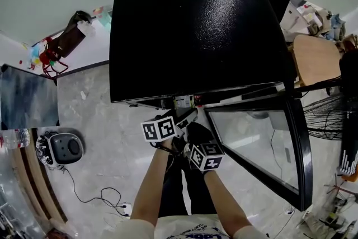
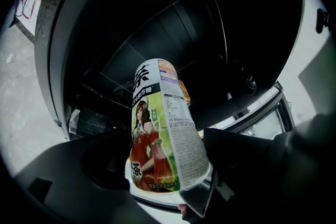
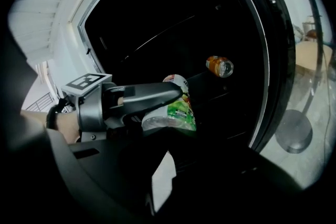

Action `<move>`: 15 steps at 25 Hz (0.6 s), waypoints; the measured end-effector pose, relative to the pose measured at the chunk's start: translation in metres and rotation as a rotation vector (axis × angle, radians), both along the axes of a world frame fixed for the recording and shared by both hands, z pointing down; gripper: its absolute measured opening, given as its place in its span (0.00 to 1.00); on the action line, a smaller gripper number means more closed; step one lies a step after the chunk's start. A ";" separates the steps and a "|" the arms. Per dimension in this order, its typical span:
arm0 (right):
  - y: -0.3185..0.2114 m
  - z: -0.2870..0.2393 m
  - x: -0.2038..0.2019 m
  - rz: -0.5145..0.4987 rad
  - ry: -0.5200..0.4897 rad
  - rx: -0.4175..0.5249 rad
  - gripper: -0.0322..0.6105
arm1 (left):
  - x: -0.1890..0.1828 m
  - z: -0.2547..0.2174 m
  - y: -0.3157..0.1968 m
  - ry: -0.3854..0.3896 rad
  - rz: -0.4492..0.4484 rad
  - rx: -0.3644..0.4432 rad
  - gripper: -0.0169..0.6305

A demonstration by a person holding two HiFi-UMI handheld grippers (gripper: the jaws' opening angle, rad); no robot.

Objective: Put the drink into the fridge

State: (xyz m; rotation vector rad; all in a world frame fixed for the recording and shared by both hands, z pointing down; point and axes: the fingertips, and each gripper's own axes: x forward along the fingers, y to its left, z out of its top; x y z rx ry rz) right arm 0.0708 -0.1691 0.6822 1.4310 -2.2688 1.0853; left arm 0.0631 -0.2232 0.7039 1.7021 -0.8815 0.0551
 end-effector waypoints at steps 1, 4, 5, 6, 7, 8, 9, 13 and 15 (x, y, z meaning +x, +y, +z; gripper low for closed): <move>0.000 0.000 -0.001 0.000 -0.010 0.000 0.05 | -0.001 0.000 -0.001 -0.005 -0.001 0.004 0.71; -0.002 -0.001 -0.006 -0.012 -0.024 0.008 0.05 | -0.007 -0.001 -0.003 -0.033 -0.008 0.020 0.71; -0.003 -0.002 -0.008 -0.015 -0.026 0.011 0.05 | -0.009 -0.002 -0.004 -0.042 -0.015 0.025 0.71; -0.003 -0.002 -0.009 -0.015 -0.028 0.012 0.05 | -0.011 -0.002 -0.005 -0.048 -0.024 0.030 0.71; -0.004 -0.002 -0.010 -0.014 -0.030 0.013 0.05 | -0.013 -0.002 -0.005 -0.055 -0.036 0.033 0.71; -0.004 -0.003 -0.012 -0.014 -0.033 0.014 0.05 | -0.016 -0.003 -0.005 -0.062 -0.048 0.038 0.71; -0.006 -0.004 -0.014 -0.015 -0.038 0.017 0.05 | -0.018 -0.004 -0.006 -0.071 -0.059 0.045 0.71; -0.008 -0.008 -0.021 -0.021 -0.059 0.019 0.05 | -0.027 -0.006 -0.007 -0.112 -0.084 0.061 0.71; -0.009 -0.009 -0.023 -0.013 -0.069 0.020 0.05 | -0.029 -0.007 -0.008 -0.117 -0.089 0.063 0.71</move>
